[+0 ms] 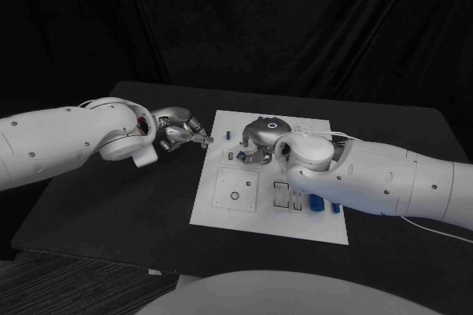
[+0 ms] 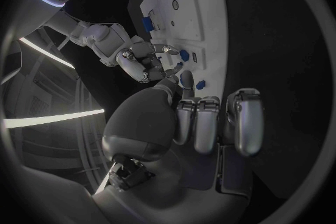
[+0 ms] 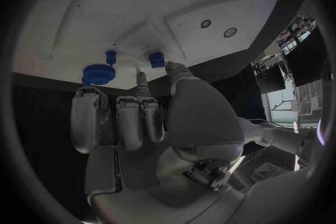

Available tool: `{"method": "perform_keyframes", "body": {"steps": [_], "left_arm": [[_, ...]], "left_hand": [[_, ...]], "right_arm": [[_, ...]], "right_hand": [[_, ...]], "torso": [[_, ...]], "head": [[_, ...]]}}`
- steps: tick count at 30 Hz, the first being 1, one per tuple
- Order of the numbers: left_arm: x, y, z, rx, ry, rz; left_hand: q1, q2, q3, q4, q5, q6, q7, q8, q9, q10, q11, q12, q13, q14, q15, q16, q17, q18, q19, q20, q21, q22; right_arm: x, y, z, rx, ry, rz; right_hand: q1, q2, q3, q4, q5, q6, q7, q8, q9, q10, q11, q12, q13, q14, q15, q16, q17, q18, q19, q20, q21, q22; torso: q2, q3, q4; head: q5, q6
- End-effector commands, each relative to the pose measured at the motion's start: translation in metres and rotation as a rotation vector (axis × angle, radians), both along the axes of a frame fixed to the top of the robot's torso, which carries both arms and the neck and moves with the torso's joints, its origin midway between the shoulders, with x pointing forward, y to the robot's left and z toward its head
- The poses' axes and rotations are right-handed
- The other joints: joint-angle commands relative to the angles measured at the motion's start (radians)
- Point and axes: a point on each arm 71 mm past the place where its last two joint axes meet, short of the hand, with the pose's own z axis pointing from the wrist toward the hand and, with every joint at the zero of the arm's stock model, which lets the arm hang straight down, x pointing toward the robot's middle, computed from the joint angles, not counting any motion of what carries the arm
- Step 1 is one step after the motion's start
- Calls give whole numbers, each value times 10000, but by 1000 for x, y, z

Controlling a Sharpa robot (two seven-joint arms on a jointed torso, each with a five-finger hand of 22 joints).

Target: Assemble the parts on the task board

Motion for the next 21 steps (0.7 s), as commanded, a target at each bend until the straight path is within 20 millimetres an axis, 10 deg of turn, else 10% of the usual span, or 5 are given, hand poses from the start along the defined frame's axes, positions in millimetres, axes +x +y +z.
{"method": "perform_keyframes", "body": {"steps": [1, 21], "left_arm": [[0, -2, -2, -69, 134, -135], [1, -5, -5, 71, 353, -193]], "left_hand": [[130, -15, -98, 150, 152, -31, -13, 164, 236, 1112, -97, 25, 2631, 1004, -115, 133, 2658, -191, 131, -77, -121, 2091], [146, 52, -63, 236, 185, -52, -4, 201, 226, 1112, -87, 25, 2631, 1004, -105, 133, 2658, -169, 76, -70, -223, 2060]], "right_arm": [[-1, 0, -2, -216, 33, -72], [0, 3, -7, -151, 56, 26]], "right_hand": [[-133, -93, 177, 14, 136, -69, -15, 152, 158, 1060, 14, 166, 2698, 1033, 87, 247, 2779, 96, 339, 115, 46, 2252], [-286, -27, 261, 59, -187, -232, 16, 181, 235, 1060, 40, 166, 2698, 1033, 107, 247, 2779, 107, 307, 135, 5, 2236]], "torso": [[3, -19, -5], [5, -9, -62]], "head": [[-15, -1], [34, -1]]}}
